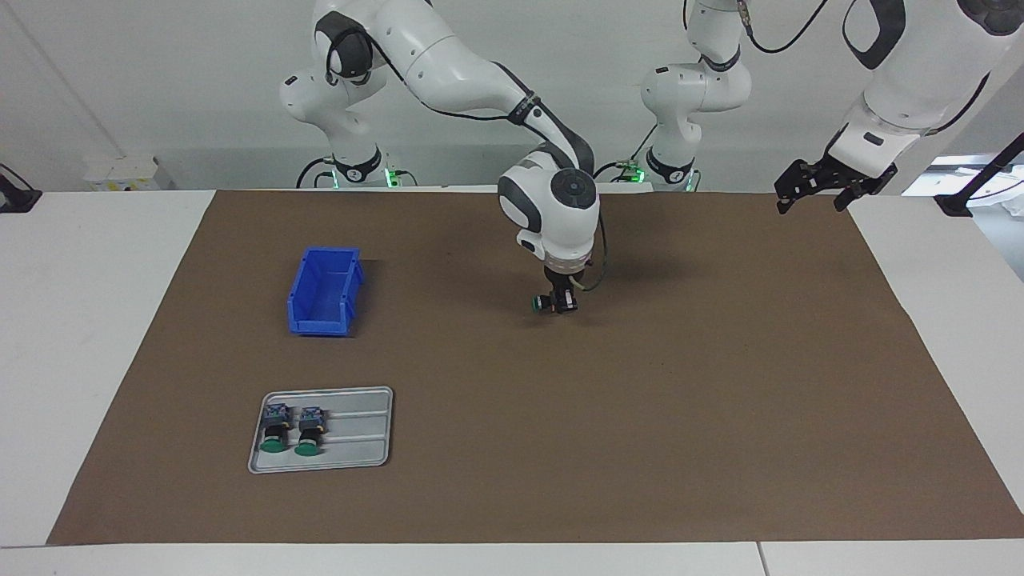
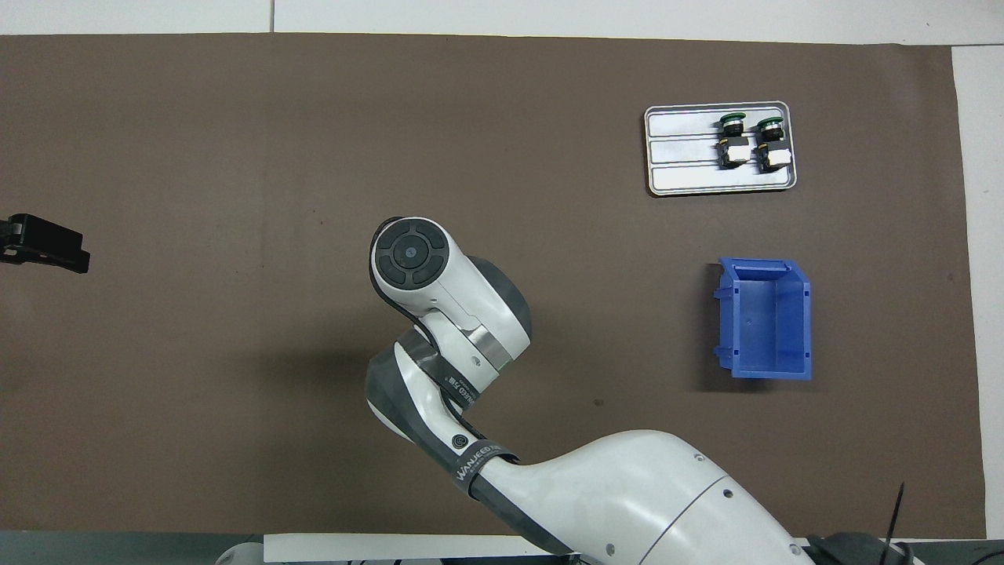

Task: Place and press button with both arms
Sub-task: 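Lift the button with the right gripper and carry it toward the table center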

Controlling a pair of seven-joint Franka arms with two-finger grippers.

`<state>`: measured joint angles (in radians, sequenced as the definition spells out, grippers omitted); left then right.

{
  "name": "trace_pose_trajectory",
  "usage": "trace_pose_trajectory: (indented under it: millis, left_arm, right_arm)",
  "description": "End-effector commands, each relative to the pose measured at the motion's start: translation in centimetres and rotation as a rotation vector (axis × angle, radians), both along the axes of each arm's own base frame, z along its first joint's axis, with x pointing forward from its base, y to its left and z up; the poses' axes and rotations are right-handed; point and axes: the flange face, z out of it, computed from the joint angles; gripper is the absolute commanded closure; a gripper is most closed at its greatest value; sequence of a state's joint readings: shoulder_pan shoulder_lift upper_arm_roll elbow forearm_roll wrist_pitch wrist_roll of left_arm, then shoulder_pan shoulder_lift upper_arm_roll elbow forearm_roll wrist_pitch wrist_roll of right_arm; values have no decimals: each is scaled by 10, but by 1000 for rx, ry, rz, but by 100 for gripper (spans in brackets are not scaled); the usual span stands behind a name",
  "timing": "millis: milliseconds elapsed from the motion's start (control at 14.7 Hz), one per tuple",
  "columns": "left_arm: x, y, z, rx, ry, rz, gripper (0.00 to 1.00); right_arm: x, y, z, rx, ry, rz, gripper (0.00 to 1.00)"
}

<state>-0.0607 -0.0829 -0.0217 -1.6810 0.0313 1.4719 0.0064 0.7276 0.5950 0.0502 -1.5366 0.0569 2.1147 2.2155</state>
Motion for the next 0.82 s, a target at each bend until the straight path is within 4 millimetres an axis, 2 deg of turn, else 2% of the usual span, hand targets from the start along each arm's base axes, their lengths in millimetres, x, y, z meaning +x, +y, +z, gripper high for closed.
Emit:
trace_pose_trajectory:
  millis: [0, 341, 546, 682, 750]
  left_arm:
    - [-6, -1, 2, -8, 4, -12, 0]
    - [-6, -1, 2, -8, 5, -12, 0]
    - [-6, -1, 2, -8, 5, -12, 0]
    - [-6, -1, 2, -7, 7, -10, 0]
    - [-7, -1, 2, -7, 8, -9, 0]
  right_arm:
    - [5, 9, 6, 25, -24, -24, 88]
    - [6, 11, 6, 44, -46, -25, 53]
    - [7, 10, 8, 39, -46, -14, 1]
    - [14, 4, 18, 47, -54, -24, 1]
    - [21, -1, 37, 57, -66, -15, 1]
